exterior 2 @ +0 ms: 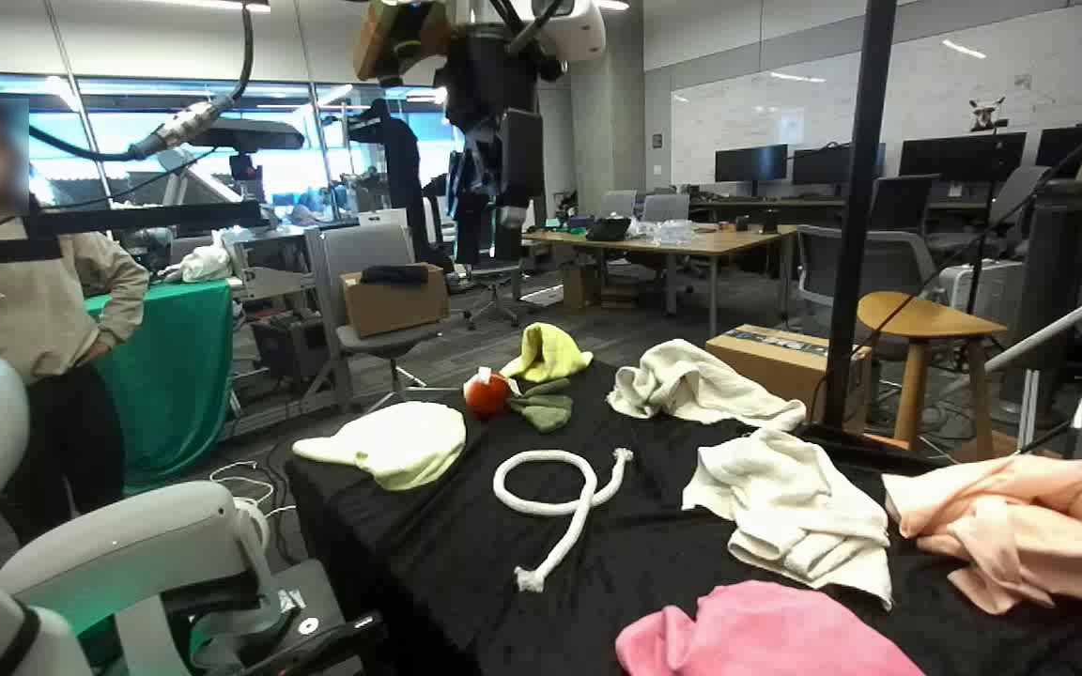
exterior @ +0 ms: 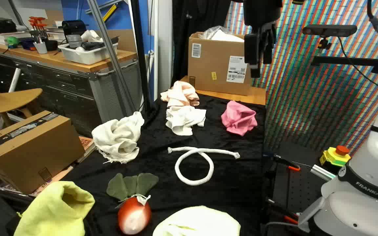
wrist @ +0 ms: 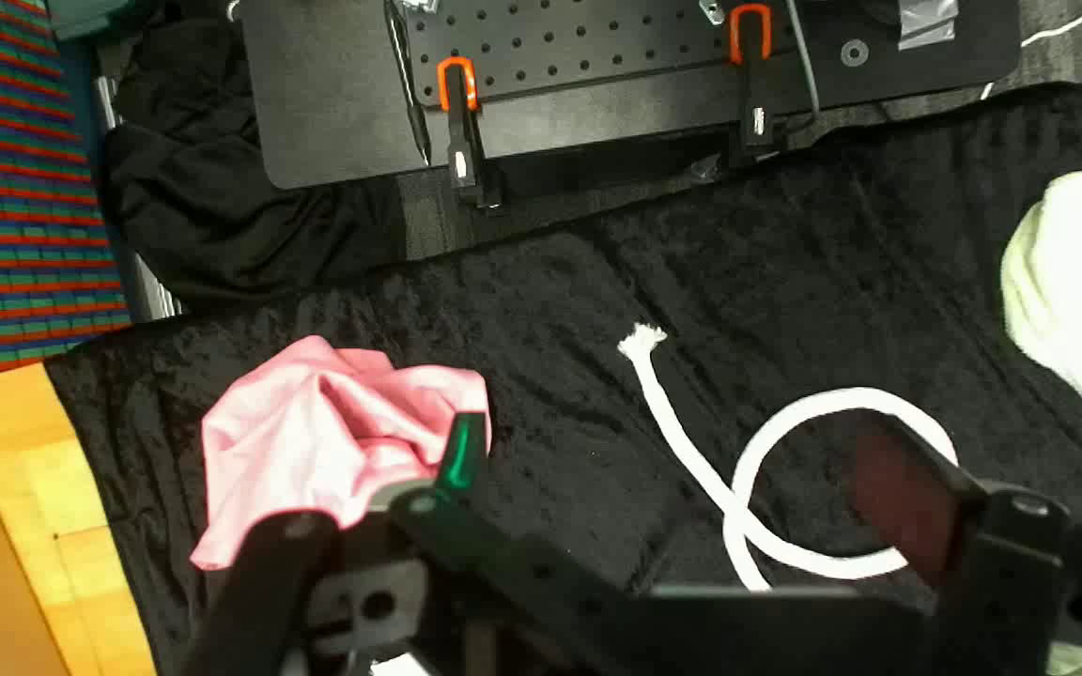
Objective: Place the t-shirts, towels and radish in a pile on the table
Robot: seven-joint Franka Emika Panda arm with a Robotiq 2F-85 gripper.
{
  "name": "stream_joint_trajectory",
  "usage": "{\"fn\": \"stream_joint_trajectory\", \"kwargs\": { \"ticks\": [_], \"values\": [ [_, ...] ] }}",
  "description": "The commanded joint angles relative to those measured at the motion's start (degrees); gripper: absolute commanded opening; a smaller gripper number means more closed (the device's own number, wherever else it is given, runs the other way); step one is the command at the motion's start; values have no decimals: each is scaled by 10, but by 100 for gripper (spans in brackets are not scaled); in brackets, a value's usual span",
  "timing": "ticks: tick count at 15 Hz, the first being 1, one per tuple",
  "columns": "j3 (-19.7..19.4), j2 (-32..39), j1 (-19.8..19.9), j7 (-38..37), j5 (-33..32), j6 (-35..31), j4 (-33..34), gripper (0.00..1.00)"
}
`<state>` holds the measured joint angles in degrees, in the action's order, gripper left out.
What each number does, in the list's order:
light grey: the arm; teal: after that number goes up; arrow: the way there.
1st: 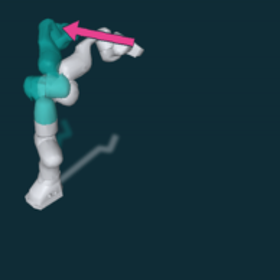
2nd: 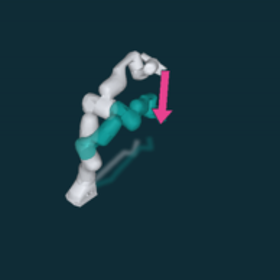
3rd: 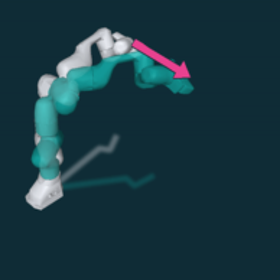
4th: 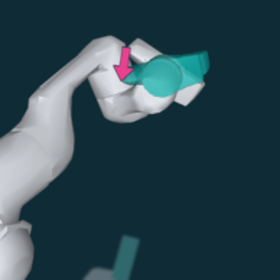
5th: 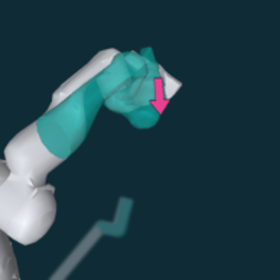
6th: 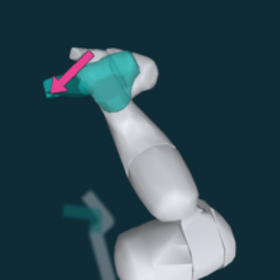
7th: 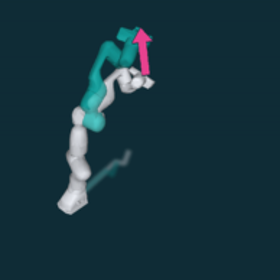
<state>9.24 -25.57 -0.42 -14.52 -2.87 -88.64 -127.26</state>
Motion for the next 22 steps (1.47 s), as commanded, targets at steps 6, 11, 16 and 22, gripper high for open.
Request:
{"fn": "stream_joint_trajectory", "kwargs": {
  "ticks": [6, 11, 16, 22],
  "values": [
    [-12, 2, -3, 3, -17, -35, -13, 100],
    [-35, 33, 21, -14, -75, -139, -62, 100],
    [-82, 103, 59, -30, -108, -225, -86, 100],
    [-129, 193, 88, -33, -112, -349, -97, 100]
  ]
}}
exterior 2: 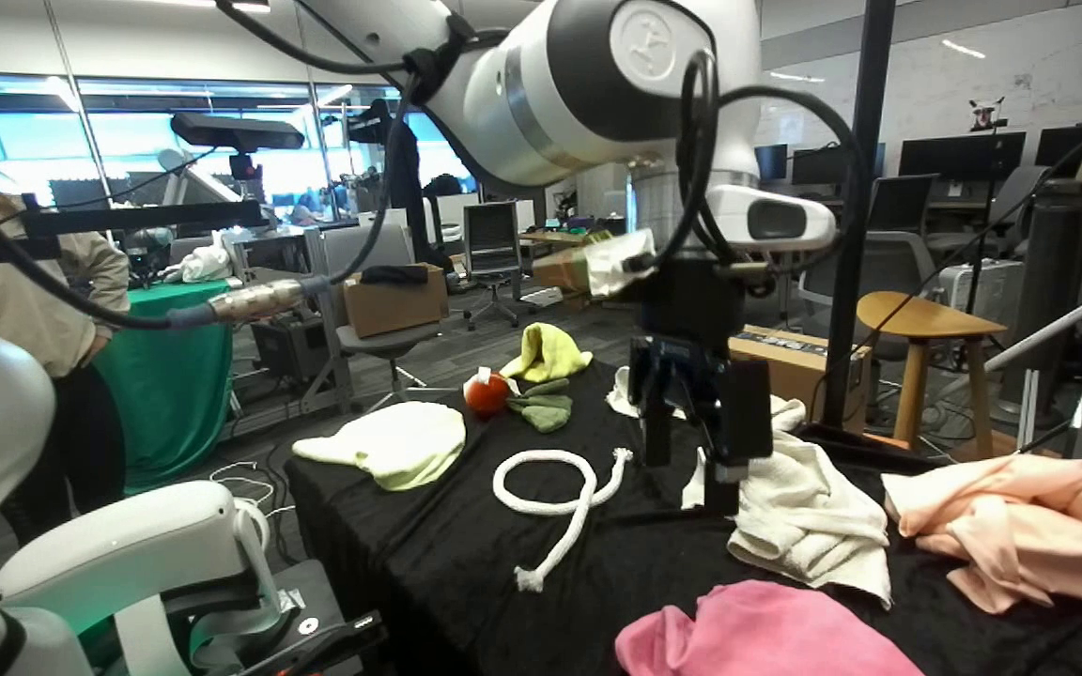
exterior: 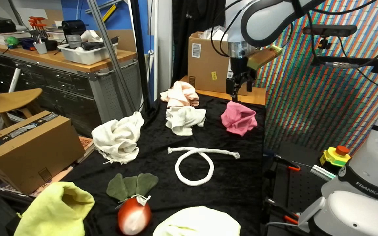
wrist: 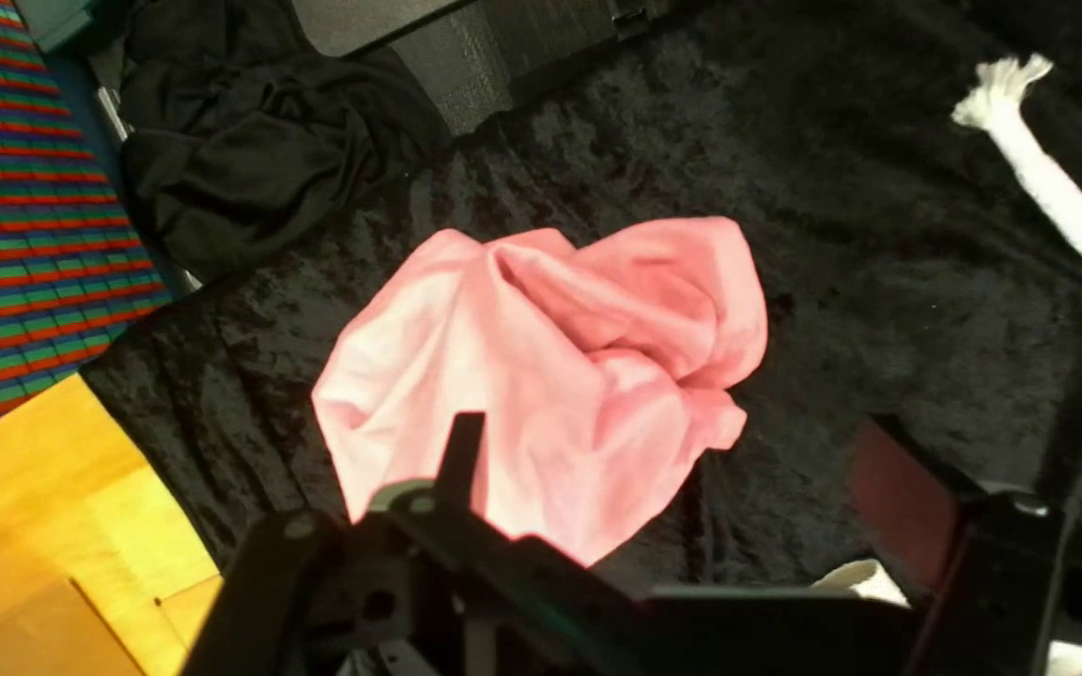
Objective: Place the t-shirts, towels and radish in a pile on the table
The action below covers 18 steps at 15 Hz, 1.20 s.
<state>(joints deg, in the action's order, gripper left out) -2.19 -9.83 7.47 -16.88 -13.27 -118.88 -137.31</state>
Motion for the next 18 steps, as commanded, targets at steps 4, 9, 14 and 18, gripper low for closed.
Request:
{"fn": "stream_joint_trajectory", "kwargs": {
  "ticks": [4, 9, 14, 18],
  "values": [
    [-40, 89, 18, -17, -7, -90, 4, 100],
    [-61, 145, 18, -24, 4, -115, 11, 100],
    [-70, 173, 15, -17, 17, -131, 14, 100],
    [-73, 178, 14, -13, 20, -143, 14, 66]
  ]
}}
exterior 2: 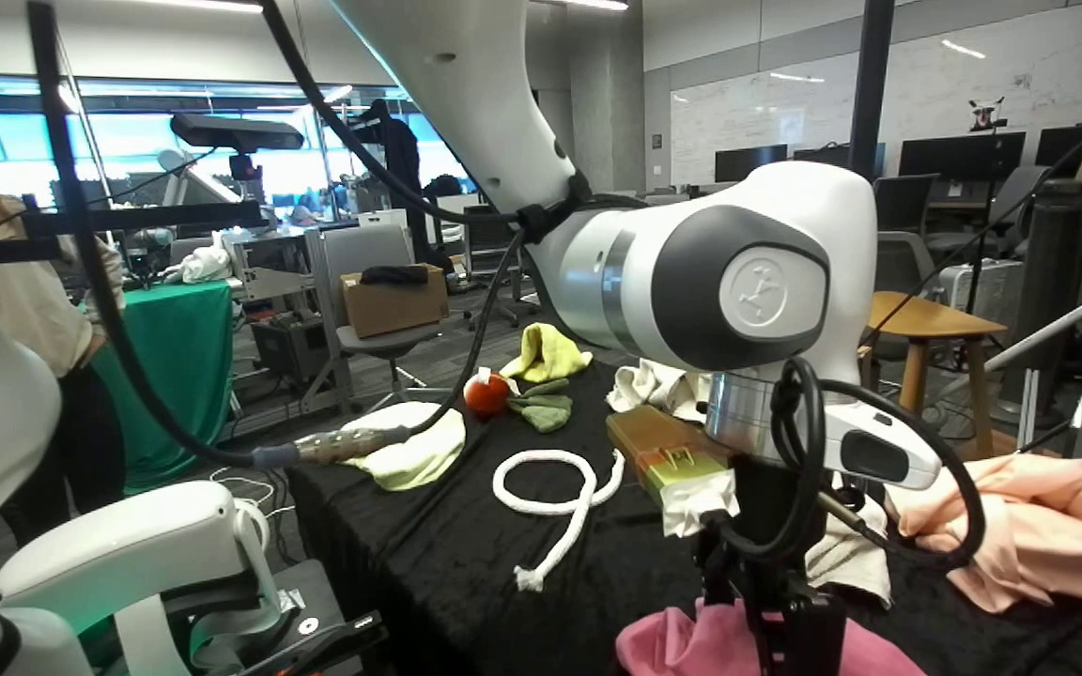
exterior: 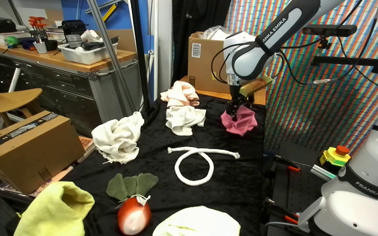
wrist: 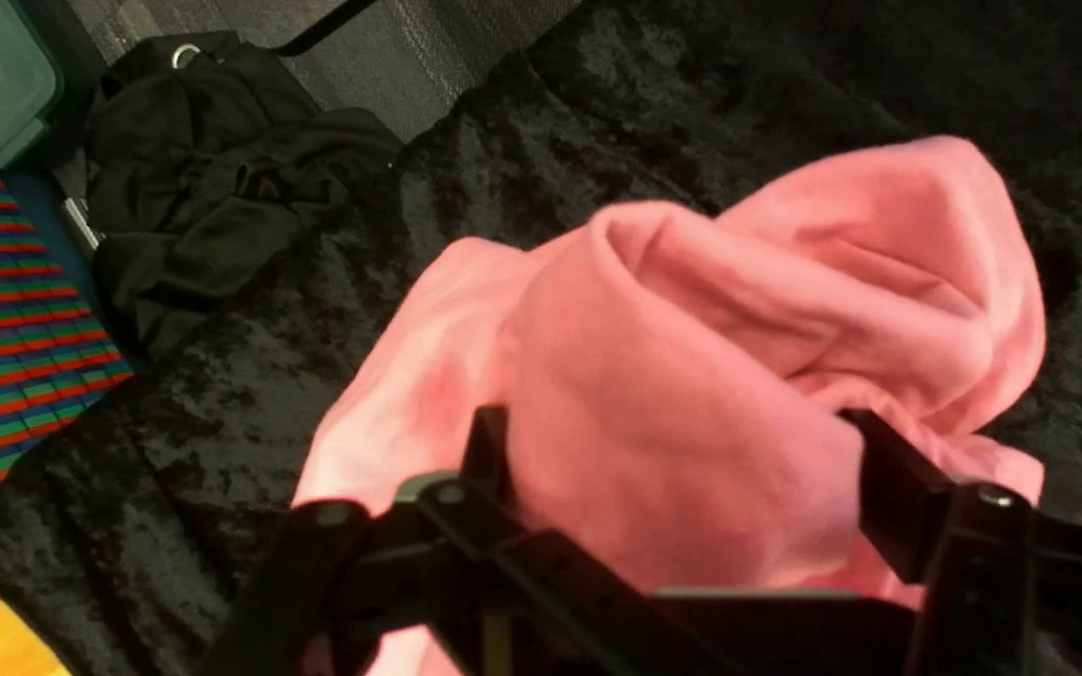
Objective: Place the t-shirts, towels and radish in a pile on the table
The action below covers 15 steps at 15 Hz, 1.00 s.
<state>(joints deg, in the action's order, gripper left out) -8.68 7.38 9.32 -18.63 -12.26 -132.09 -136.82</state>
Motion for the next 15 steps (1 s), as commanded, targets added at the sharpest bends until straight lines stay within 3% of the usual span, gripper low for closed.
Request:
{"fn": "stream_joint_trajectory", "kwargs": {
  "ticks": [1, 6, 10, 15],
  "values": [
    [-8, 5, -4, 5, 10, -11, 8, 56],
    [-2, -11, -5, 43, 30, 1, 3, 18],
    [7, -52, -13, 92, 41, 7, -11, 8],
    [29, -155, -36, 115, 20, 50, -40, 14]
  ]
}}
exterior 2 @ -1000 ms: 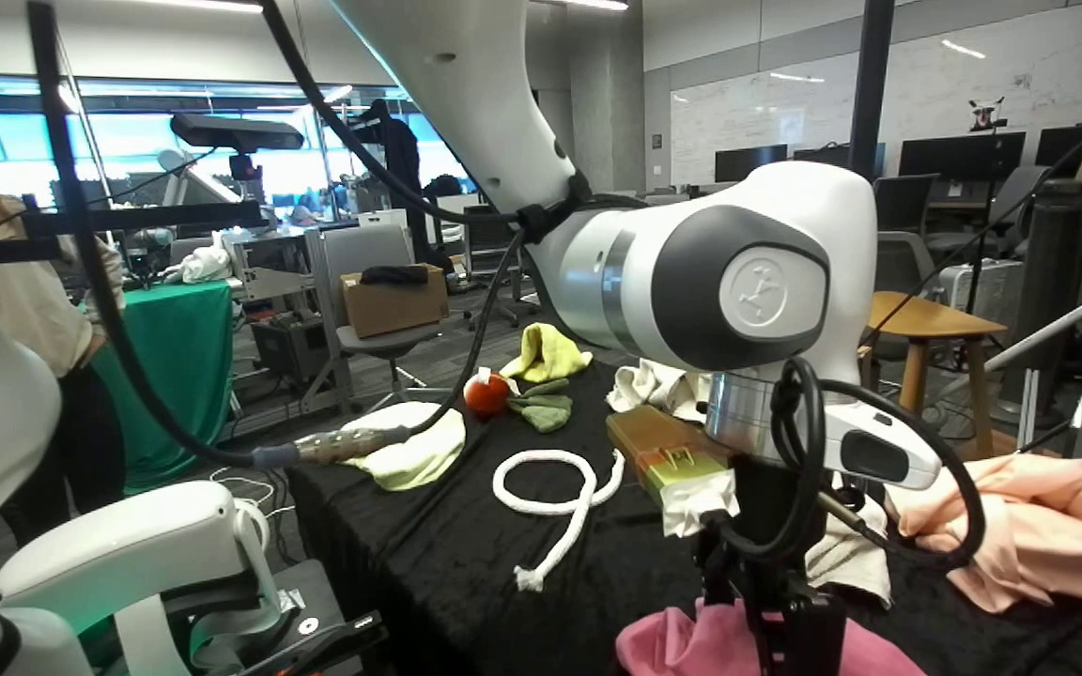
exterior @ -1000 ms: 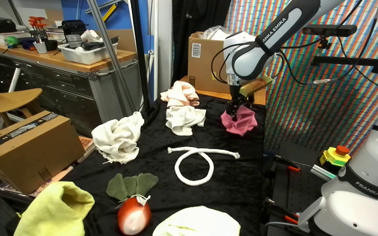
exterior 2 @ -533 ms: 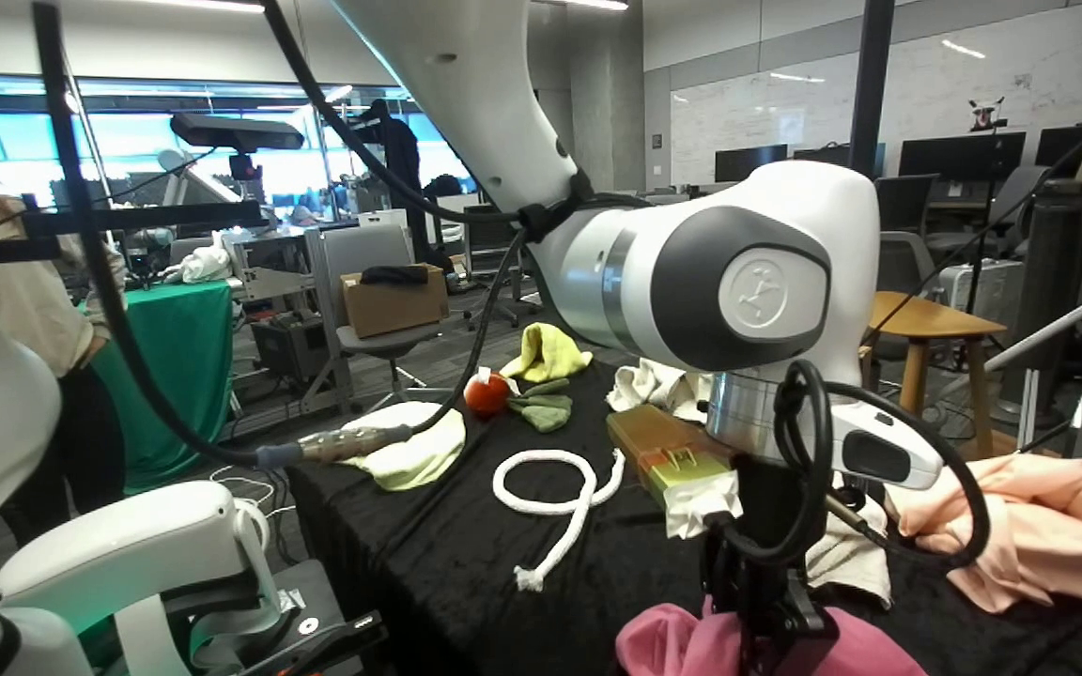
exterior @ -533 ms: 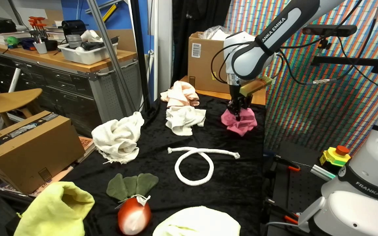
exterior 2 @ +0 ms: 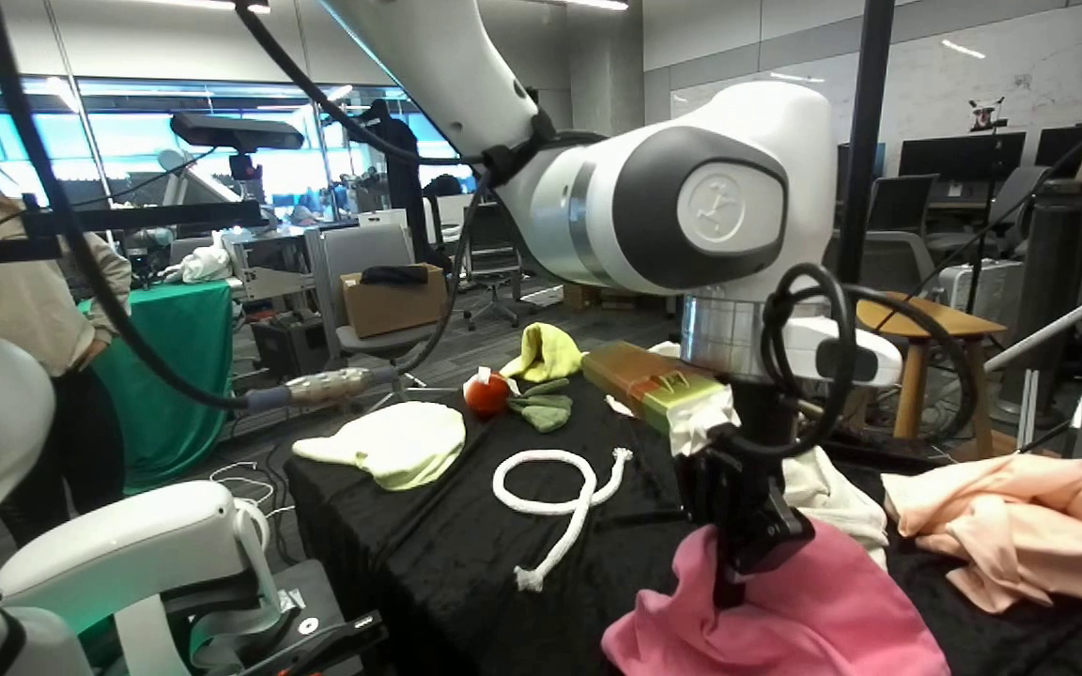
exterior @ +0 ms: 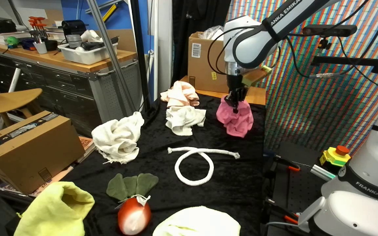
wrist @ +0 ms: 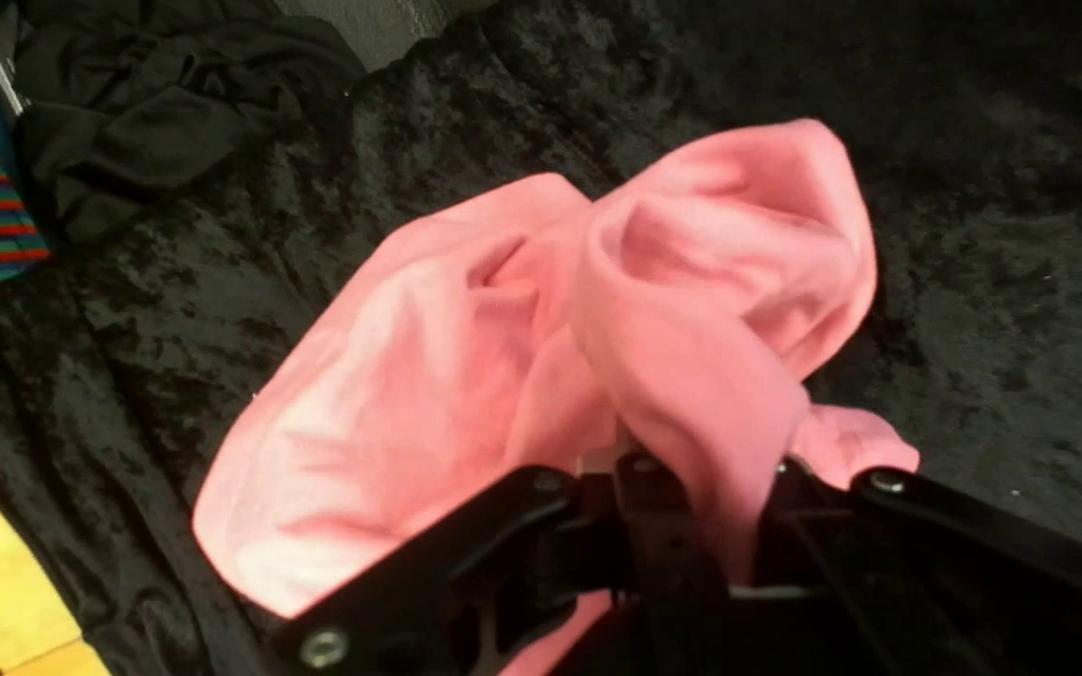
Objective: Place the t-shirts, towels and radish in a pile on the table
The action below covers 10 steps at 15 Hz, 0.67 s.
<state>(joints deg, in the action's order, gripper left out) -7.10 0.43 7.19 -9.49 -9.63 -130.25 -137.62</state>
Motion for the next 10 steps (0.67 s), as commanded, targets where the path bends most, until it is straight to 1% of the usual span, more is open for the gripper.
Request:
{"fn": "stream_joint_trajectory", "kwargs": {
  "ticks": [1, 4, 5, 6, 8, 9, 10],
  "values": [
    [23, -115, -22, 32, -11, 47, -39, 15],
    [58, -183, -46, 50, -17, 87, -40, 11],
    [72, -202, -57, 53, -15, 102, -34, 12],
    [87, -218, -68, 59, -14, 116, -25, 11],
    [113, -238, -94, 70, -7, 139, -3, 11],
    [129, -234, -108, 69, -6, 135, 3, 11],
    [135, -242, -121, 80, 1, 146, 14, 11]
  ]
}}
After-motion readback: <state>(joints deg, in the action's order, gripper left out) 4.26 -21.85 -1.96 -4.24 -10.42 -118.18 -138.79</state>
